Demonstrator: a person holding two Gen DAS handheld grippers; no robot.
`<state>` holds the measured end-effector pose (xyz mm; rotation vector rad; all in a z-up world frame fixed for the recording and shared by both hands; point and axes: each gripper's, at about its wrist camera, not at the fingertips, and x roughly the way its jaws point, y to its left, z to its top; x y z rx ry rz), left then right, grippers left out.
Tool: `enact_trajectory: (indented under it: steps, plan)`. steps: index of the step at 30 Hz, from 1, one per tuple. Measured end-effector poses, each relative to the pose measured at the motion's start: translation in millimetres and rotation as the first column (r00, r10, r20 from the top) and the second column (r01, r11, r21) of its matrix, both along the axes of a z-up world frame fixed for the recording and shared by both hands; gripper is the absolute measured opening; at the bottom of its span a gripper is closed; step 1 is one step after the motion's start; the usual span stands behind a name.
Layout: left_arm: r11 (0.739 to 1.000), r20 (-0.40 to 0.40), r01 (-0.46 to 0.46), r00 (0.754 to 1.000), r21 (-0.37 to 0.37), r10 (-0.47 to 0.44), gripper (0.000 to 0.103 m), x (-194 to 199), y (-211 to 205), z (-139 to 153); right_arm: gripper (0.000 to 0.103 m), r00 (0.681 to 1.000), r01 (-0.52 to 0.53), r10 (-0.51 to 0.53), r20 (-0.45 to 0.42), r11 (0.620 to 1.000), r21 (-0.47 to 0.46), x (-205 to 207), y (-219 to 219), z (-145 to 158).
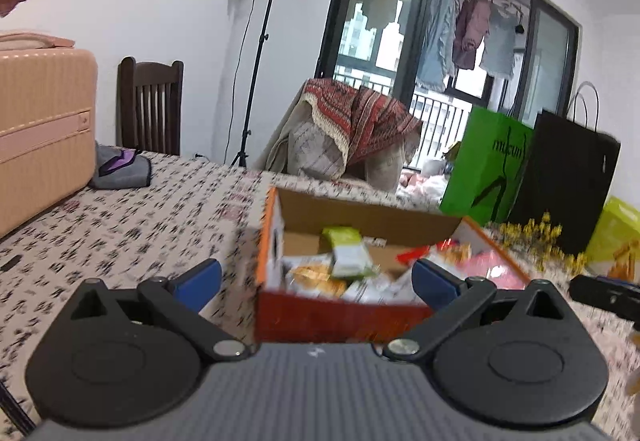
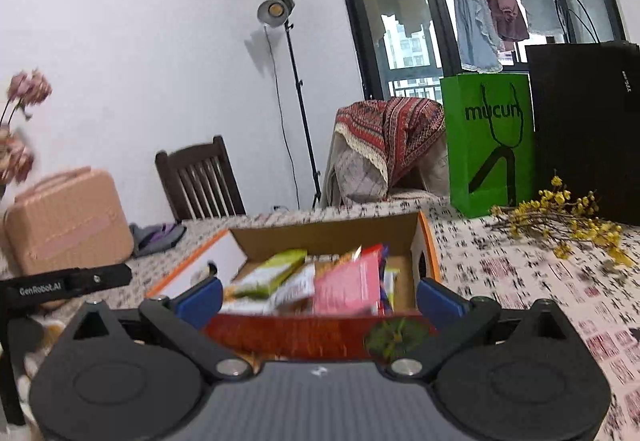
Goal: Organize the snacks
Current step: 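Withdraw both grippers from the box back to the snack pile, then grasp a cracker packet with the right gripper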
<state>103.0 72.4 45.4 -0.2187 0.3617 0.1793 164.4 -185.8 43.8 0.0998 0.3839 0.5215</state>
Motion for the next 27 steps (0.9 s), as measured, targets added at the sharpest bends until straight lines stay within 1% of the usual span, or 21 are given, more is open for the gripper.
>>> enact_trajectory:
  steps: [2, 5, 8, 10, 12, 13, 16, 27]
  plan:
    - [1.0, -0.01, -0.005, 1.0, 0.007, 0.005, 0.103, -11.1, 3.7, -7.9, 0.103, 1.0, -0.007, 0.007, -0.008, 1.0, -0.02, -11.3, 0.4, -7.3]
    - [1.0, -0.017, -0.009, 1.0, -0.007, 0.009, 0.103, -25.4, 11.2, -20.8, 0.103, 0.999, -0.022, 0.02, -0.028, 0.998, -0.054, -21.5, 6.2, -22.4]
    - [1.0, -0.034, -0.021, 0.999, -0.016, 0.02, 0.103, -29.0, 15.8, -36.1, 0.103, 0.998, -0.033, 0.028, -0.055, 0.996, -0.085, -23.1, 14.9, -40.2]
    - [0.999, -0.044, -0.027, 0.999, -0.017, 0.027, 0.103, -30.0, 17.6, -47.5, 0.103, 0.998, -0.017, 0.011, -0.059, 0.995, -0.102, -20.6, 18.8, -53.4]
    - [0.999, -0.062, -0.031, 0.998, -0.034, 0.029, 0.103, -27.6, 21.2, -53.5, 0.103, 0.998, 0.009, -0.017, -0.062, 0.99, -0.139, -16.4, 22.8, -61.8]
    - [0.998, -0.06, -0.031, 0.998, -0.051, 0.028, 0.103, -27.6, 24.2, -54.2, 0.103, 0.998, 0.015, -0.025, -0.063, 0.988, -0.152, -14.8, 24.2, -63.4]
    - [0.997, -0.046, -0.024, 0.999, -0.073, 0.021, 0.103, -30.1, 28.7, -55.2, 0.103, 0.997, 0.004, -0.015, -0.073, 0.99, -0.14, -12.5, 23.0, -66.1]
    - [0.999, -0.043, -0.014, 0.999, -0.045, 0.012, 0.103, -31.6, 22.5, -56.1, 0.103, 0.997, -0.002, -0.009, -0.081, 0.99, -0.141, -9.2, 24.9, -68.8]
